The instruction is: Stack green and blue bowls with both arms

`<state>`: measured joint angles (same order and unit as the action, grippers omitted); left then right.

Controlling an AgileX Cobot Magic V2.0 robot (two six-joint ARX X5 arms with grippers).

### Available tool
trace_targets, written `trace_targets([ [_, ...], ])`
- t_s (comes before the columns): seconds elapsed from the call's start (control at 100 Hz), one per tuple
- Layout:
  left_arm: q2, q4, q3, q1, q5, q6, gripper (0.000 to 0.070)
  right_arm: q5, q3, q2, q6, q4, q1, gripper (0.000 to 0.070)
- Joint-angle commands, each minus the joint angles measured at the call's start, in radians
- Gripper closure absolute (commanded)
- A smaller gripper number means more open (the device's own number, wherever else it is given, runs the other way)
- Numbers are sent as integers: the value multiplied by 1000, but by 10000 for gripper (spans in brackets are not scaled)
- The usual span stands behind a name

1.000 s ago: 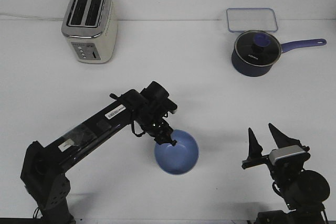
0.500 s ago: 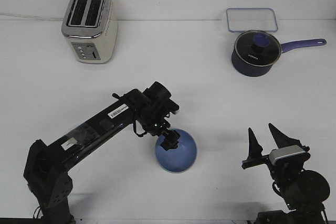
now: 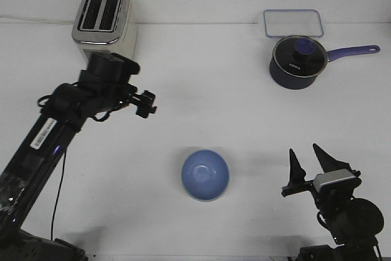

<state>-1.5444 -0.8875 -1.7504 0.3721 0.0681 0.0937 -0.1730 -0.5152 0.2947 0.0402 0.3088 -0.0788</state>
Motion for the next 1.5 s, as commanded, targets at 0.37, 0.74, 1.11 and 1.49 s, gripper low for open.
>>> trace_targets([
  [0.37,277,120,154,-366,-36,-5,685,76,-5,1,-4,2,0,486],
  [0.74,903,904,1032,-465,-61,-63,685,149,-5,-1,-4,-7,1,700],
  [1.11,1114,1047,1295,-464,-61,-167,686,151,-6,-1,-18,-47,0,700],
  [1.49,1115,1046,1295,-464,-61,-166,685,151,-6,-1,-18,-47,0,700],
])
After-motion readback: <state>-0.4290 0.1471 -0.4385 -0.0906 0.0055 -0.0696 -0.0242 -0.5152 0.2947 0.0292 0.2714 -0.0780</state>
